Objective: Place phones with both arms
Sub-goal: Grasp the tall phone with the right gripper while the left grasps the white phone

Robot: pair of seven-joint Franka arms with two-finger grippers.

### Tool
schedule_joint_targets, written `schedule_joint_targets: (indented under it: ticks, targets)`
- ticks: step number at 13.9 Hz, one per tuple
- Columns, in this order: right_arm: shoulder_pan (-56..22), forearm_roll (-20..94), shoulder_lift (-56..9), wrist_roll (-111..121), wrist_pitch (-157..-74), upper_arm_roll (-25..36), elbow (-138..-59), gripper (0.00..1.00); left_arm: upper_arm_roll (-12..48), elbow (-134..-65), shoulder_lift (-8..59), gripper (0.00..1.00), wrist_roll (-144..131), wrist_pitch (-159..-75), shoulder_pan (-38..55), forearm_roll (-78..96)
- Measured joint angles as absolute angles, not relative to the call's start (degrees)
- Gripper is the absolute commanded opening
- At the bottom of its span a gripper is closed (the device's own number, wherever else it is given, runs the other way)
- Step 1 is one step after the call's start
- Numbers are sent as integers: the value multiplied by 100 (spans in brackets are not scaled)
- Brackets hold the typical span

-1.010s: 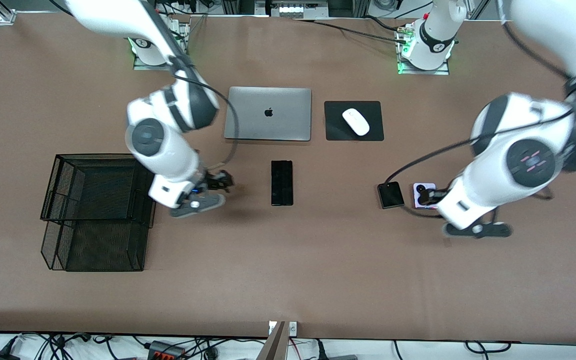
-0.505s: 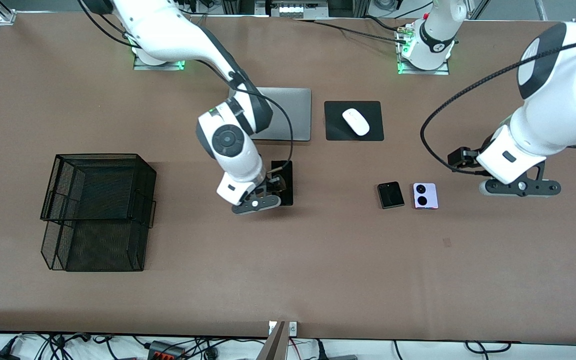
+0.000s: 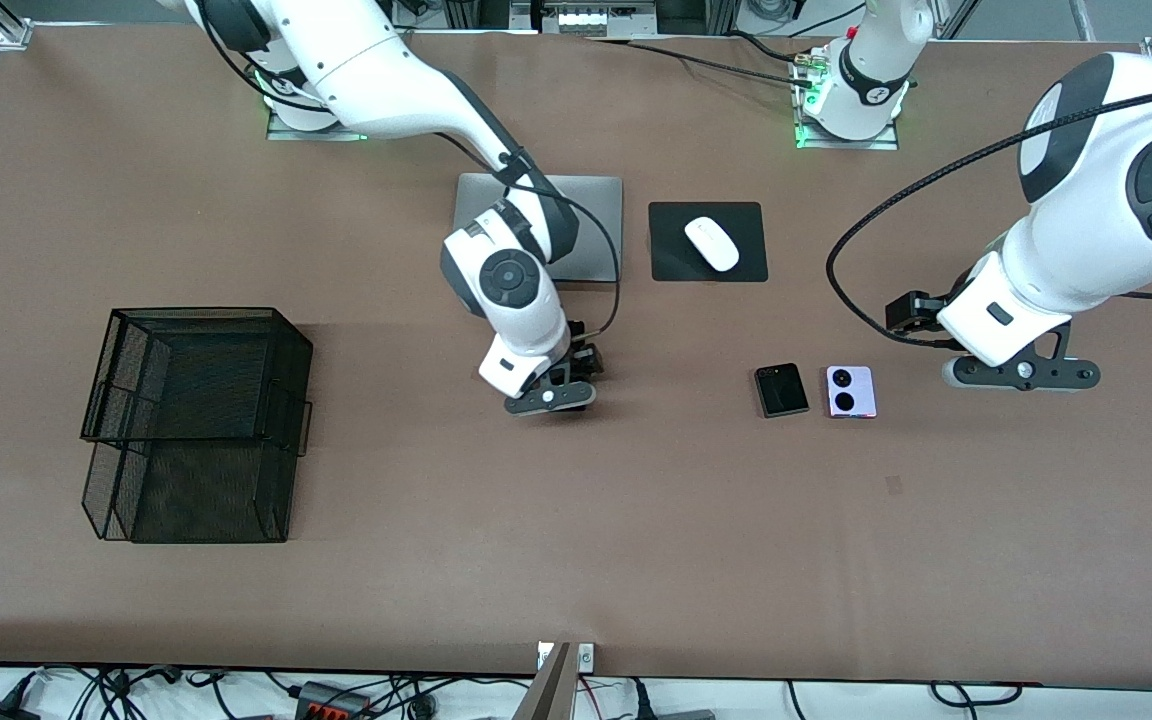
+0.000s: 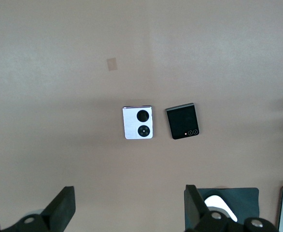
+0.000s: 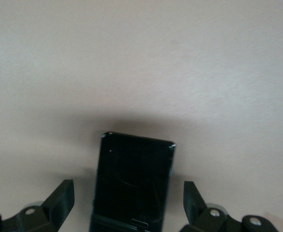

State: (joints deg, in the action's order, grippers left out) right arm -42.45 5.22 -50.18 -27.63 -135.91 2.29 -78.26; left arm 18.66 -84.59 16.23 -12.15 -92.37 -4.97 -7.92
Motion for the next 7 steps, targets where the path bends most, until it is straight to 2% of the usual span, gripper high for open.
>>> schedule_joint_targets:
  ticks: [3,7]
  targets:
    - [-4325,520,-5173,-2781,-13592,239,-7729,100,1867,-8634,1834,100,-1253,-9398,-497,-790]
    - [-4361,323,-5216,-2781,-13581,254,-7697,100,1867,-9304,2268,100,-1694,-10683,-496,-790]
